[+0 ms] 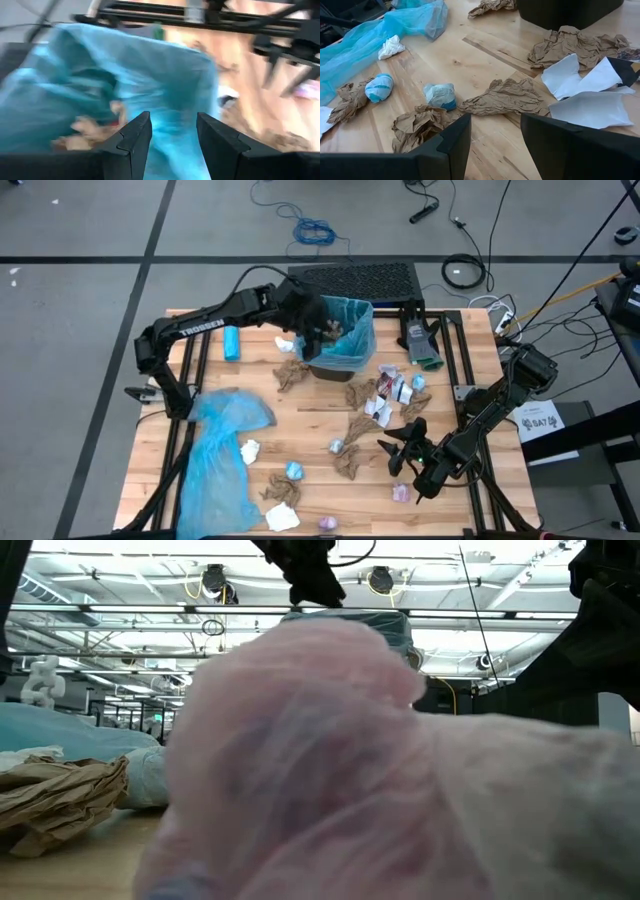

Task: Place trash/remove bag and relplace
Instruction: Put the white paper into the trash bin

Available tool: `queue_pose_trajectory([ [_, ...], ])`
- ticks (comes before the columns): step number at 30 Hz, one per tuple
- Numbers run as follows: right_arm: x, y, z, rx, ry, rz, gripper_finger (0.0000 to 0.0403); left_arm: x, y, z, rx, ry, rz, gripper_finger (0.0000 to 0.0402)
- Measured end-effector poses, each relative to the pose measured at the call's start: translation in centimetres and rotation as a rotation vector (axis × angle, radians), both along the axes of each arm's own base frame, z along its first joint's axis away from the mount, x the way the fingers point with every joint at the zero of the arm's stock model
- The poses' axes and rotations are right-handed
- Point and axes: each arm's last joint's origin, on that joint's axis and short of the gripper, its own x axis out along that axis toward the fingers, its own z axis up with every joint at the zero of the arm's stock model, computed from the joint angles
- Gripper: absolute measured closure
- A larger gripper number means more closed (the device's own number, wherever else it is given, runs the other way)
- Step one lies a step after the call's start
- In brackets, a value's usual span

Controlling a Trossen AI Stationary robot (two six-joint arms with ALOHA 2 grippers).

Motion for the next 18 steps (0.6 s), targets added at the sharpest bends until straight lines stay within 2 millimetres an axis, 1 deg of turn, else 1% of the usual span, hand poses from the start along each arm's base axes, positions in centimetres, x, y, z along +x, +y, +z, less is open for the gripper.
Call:
queue_pose_trajectory([
  [4, 0.0, 0.0, 0.0, -0.005, 0.000, 0.001, 0.0238, -0.5, 0.6, 0.3, 0.139, 0.044, 0.176, 0.0240],
  [7, 0.0, 0.0, 0.0, -0.005, -0.001, 0.001, 0.0238, -1.3, 0.8, 0.8, 0.204, 0.073, 0.229, 0.0240],
  [11, 0.0, 0.1, 0.0, 0.002, -0.001, 0.005, 0.0238, -2.3, 1.8, 0.6, 0.184, 0.122, 0.259, 0.0240],
  [18, 0.0, 0.4, 0.0, 0.040, 0.001, 0.023, 0.0238, -5.0, 5.1, -1.0, 0.039, 0.236, 0.308, 0.0240],
])
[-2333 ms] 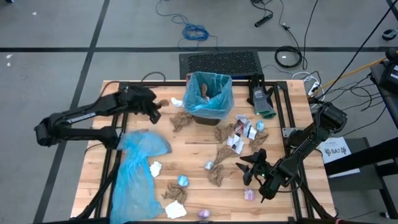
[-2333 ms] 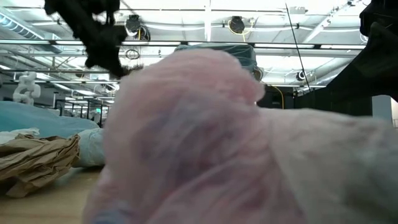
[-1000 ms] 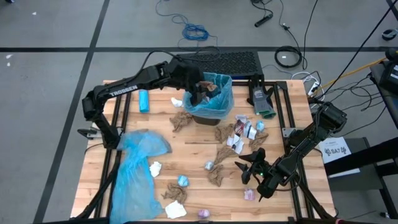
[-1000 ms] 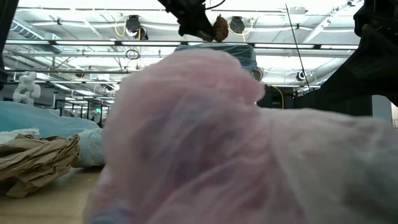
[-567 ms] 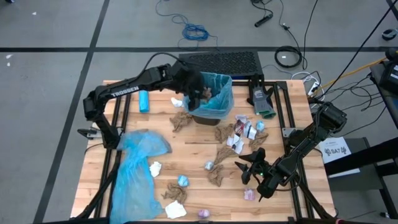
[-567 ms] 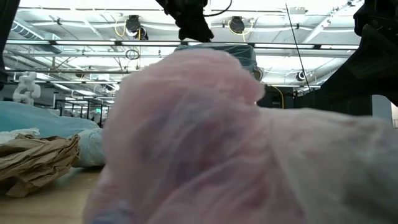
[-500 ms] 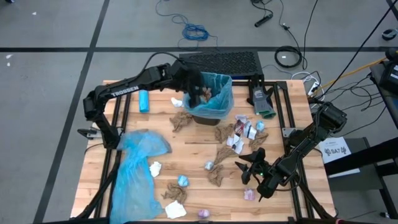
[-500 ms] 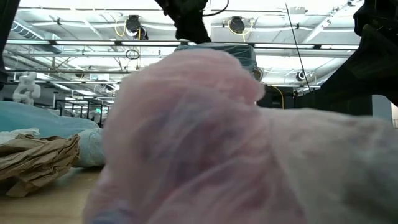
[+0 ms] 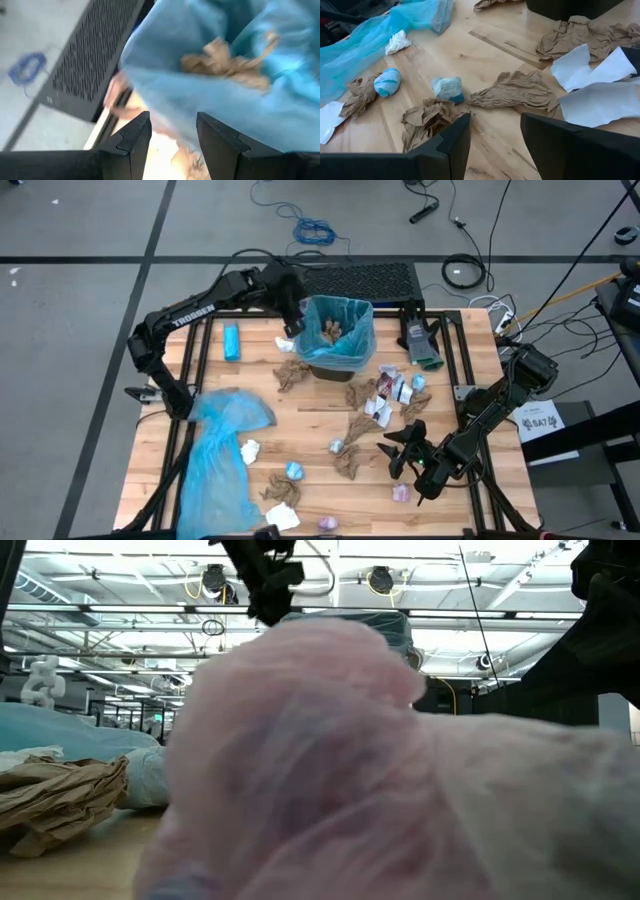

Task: Place trash/remove bag and relplace
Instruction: Put the white paper into the trash bin

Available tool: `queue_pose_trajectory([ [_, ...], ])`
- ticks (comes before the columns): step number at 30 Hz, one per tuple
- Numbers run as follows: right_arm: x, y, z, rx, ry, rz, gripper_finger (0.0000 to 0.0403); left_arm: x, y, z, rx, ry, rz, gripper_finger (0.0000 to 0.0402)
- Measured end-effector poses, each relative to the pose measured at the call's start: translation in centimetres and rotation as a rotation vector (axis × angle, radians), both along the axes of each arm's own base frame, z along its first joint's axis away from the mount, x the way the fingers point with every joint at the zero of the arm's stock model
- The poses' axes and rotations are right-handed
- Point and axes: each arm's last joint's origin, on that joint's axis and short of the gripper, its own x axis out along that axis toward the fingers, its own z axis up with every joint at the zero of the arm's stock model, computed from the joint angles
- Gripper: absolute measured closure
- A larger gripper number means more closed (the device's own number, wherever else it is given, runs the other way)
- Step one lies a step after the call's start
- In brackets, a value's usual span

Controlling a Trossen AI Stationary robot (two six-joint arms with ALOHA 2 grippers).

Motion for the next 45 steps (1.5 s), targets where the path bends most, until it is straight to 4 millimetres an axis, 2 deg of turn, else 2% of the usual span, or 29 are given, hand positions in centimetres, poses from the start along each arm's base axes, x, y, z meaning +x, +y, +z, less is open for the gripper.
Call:
queue_pose_trajectory([
  [8, 0.0, 0.0, 0.0, 0.002, 0.002, 0.001, 0.0238, -2.4, 2.2, -1.1, -0.084, 0.091, 0.075, 0.0239],
  [12, 0.0, 0.0, 0.0, 0.002, 0.002, 0.001, 0.0238, -3.0, 2.8, -2.0, -0.115, 0.099, 0.085, 0.0239],
  [15, 0.0, 0.0, 0.0, 0.002, 0.002, 0.002, 0.0238, -3.3, 3.1, -4.4, -0.152, 0.150, 0.092, 0.0239],
  [19, 0.0, 0.0, 0.0, 0.004, 0.001, 0.002, 0.0238, -3.9, 3.3, -8.9, -0.203, 0.191, 0.059, 0.0239],
  [26, 0.0, 0.0, 0.0, 0.005, 0.001, 0.002, 0.0238, -5.4, 3.2, -16.3, -0.262, 0.138, 0.019, 0.0240],
  [29, 0.0, 0.0, 0.0, 0.003, 0.000, 0.001, 0.0238, -6.2, 3.5, -18.1, -0.269, 0.085, 0.028, 0.0240],
  [32, 0.0, 0.0, 0.0, -0.001, -0.003, -0.001, 0.0238, -6.6, 3.9, -18.6, -0.247, 0.048, 0.047, 0.0240],
  [38, 0.0, 0.0, 0.0, -0.004, -0.003, 0.000, 0.0238, -5.8, 4.8, -17.9, -0.158, -0.059, 0.052, 0.0240],
  [45, 0.0, 0.0, 0.0, -0.002, -0.004, -0.001, 0.0238, -5.1, 4.5, -18.7, -0.161, -0.054, 0.001, 0.0240],
])
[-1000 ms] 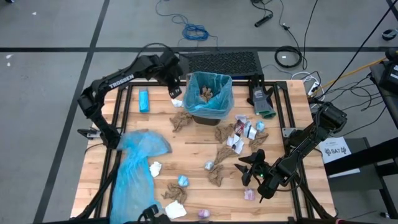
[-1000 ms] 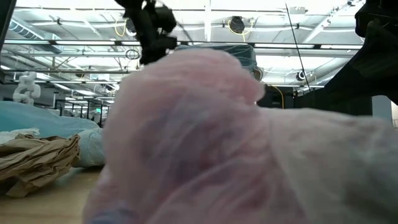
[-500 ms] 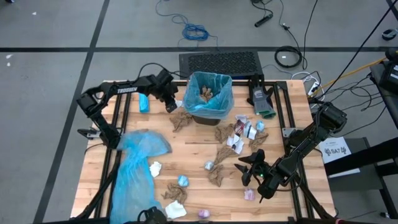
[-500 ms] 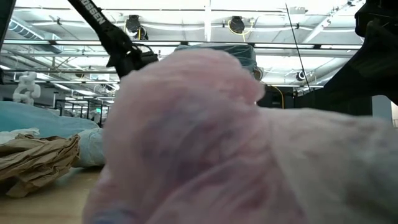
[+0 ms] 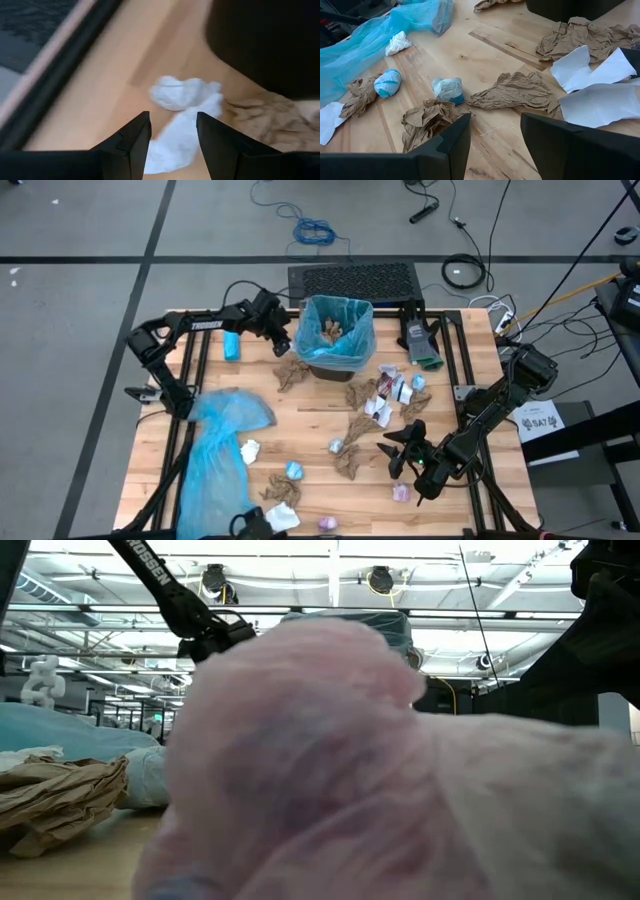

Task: Place trash/remove bag and relplace
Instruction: Put the white paper into the trash bin

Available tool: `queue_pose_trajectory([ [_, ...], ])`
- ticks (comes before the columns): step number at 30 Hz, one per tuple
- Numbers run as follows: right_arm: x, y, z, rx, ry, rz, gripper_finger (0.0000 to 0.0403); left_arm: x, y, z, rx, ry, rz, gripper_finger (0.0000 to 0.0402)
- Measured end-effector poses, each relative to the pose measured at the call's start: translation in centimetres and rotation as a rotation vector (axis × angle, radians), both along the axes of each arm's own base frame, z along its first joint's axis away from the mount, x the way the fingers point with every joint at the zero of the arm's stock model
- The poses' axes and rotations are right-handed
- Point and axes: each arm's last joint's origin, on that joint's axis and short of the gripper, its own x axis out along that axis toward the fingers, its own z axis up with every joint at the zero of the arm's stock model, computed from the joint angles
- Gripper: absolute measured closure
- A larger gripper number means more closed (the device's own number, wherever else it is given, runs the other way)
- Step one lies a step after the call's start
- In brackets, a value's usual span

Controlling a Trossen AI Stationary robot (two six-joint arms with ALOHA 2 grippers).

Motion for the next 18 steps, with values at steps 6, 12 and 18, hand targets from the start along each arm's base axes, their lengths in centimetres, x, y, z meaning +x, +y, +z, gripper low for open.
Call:
queue_pose_trajectory([
  [6, 0.0, 0.0, 0.0, 0.003, -0.002, 0.000, 0.0238, 0.4, 0.3, -1.9, -0.040, 0.028, -0.007, 0.0240],
  [12, 0.0, 0.0, 0.0, 0.005, -0.003, -0.001, 0.0238, 0.9, 0.6, -4.2, -0.091, 0.063, 0.012, 0.0240],
  [18, 0.0, 0.0, 0.0, 0.000, -0.003, -0.001, 0.0238, 1.2, 0.2, -4.2, -0.081, 0.110, 0.051, 0.0300],
])
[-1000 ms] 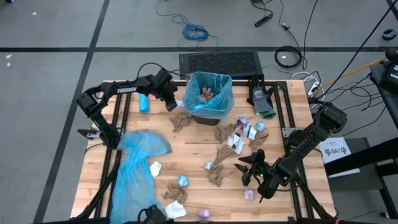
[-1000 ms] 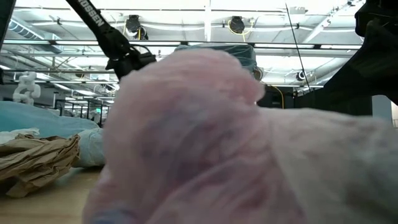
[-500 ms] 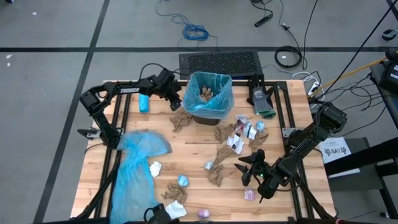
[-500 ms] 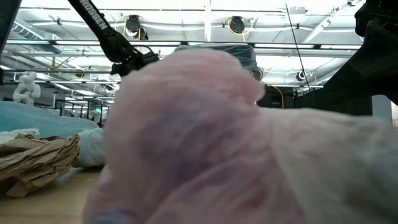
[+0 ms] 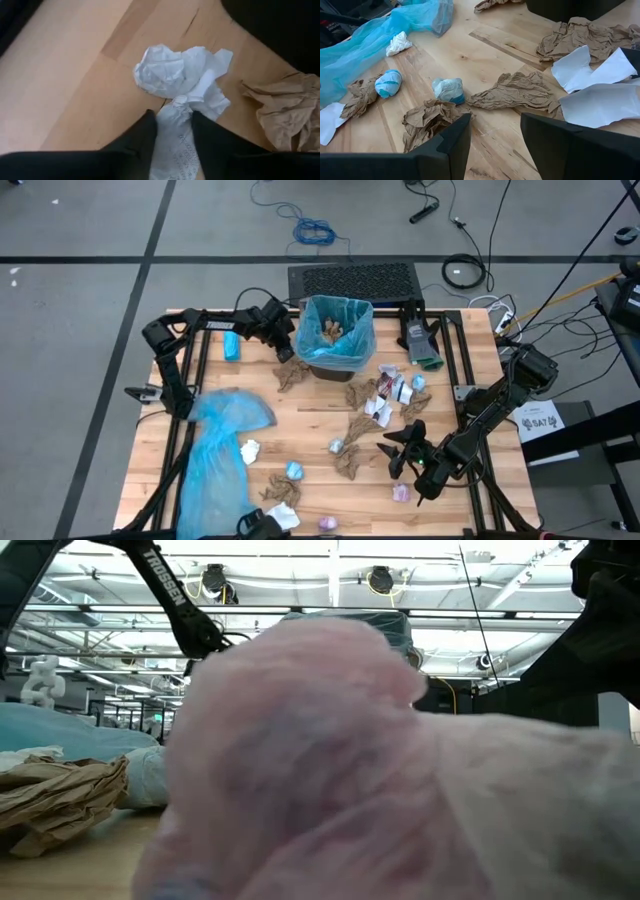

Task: Place trash/remove bag and relplace
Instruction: Put the white paper into the trash bin

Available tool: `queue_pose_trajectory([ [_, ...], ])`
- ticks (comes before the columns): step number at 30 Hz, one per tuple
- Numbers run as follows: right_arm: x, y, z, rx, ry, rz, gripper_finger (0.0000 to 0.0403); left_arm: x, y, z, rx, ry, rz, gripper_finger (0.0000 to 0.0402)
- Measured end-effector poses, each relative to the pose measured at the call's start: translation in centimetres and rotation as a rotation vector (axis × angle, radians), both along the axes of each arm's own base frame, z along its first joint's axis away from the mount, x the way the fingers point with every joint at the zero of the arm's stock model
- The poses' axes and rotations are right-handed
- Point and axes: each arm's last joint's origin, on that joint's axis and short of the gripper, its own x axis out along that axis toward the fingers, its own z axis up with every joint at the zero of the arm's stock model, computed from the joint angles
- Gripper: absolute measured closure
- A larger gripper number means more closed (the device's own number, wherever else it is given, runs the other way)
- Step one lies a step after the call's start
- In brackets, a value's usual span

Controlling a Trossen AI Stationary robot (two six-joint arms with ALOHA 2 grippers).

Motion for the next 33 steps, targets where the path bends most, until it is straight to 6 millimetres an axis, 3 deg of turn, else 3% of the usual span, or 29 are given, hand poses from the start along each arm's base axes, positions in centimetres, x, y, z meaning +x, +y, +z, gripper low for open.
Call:
queue_pose_trajectory([
  [4, 0.0, 0.0, 0.0, -0.001, -0.001, 0.000, 0.0238, 0.0, -0.6, -0.1, -0.003, 0.065, 0.000, 0.0388],
  [13, 0.0, 0.0, 0.0, -0.001, -0.001, -0.001, 0.0238, 0.1, -3.5, 1.4, -0.048, 0.130, -0.028, 0.0399],
  [23, 0.0, 0.0, 0.0, -0.009, 0.003, 0.004, 0.0238, -2.3, -6.9, 8.1, 0.011, 0.113, 0.036, 0.0401],
  [33, 0.0, -0.1, 0.0, -0.015, 0.005, 0.004, 0.0238, -6.0, -9.8, 15.3, 0.135, -0.111, 0.084, 0.0401],
])
